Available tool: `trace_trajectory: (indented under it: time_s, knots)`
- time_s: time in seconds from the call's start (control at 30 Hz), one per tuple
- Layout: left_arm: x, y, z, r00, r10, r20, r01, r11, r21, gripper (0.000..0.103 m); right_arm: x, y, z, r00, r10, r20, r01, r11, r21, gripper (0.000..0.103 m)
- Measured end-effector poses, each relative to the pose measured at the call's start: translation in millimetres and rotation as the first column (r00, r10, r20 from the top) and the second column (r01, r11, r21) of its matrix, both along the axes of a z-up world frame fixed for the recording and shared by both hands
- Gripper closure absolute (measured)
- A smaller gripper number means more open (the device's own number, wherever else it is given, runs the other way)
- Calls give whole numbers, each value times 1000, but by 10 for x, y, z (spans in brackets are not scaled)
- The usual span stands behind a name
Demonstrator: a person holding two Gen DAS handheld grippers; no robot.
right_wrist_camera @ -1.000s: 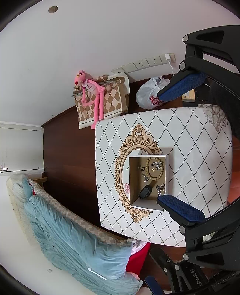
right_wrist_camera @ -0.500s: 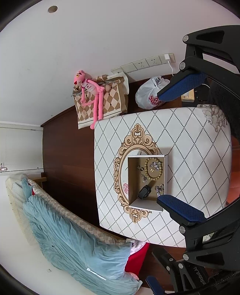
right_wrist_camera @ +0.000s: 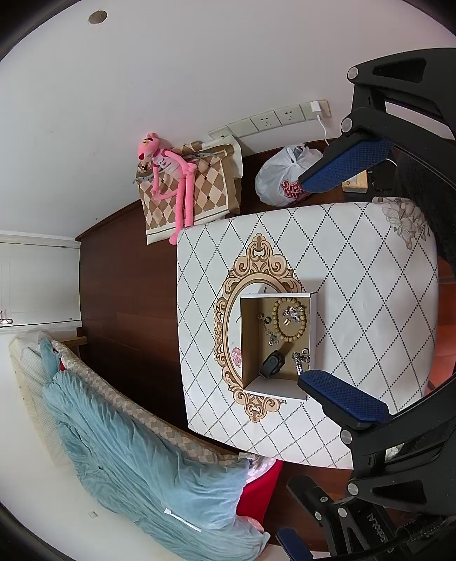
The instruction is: Organize jewelry
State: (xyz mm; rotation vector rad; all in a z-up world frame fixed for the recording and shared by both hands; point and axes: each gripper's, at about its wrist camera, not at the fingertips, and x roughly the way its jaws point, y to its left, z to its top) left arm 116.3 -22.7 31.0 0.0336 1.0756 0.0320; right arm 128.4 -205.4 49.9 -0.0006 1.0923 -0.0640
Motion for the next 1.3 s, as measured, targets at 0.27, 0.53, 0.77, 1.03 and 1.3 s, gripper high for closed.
trace_trajectory:
  time_s: [0.27,0.53,0.77,1.03,1.3]
  knots:
    - [-21,8,50,1000,2,12,-2,1000,4,5,-2,15,6,1000,2,-1,-2,1000,-2,1]
    - [-23,26,56,1000,5,14,-5,1000,15,5,-18,25,29,1000,7,-1,-7,1000,-3,1]
    - [-25,22,63,1000,5,15,-5,1000,13,5,-17,22,31,1000,5,-1,-5,1000,-4,1]
    - [-31,-2,76,1000,3,15,-3,1000,14,5,-42,14,40,1000,5,-2,-5,1000,-2,1]
    - [-51,-41,76,1000,-1,9,0,1000,12,5,-41,-18,49,1000,7,-7,-7,1000,-3,1]
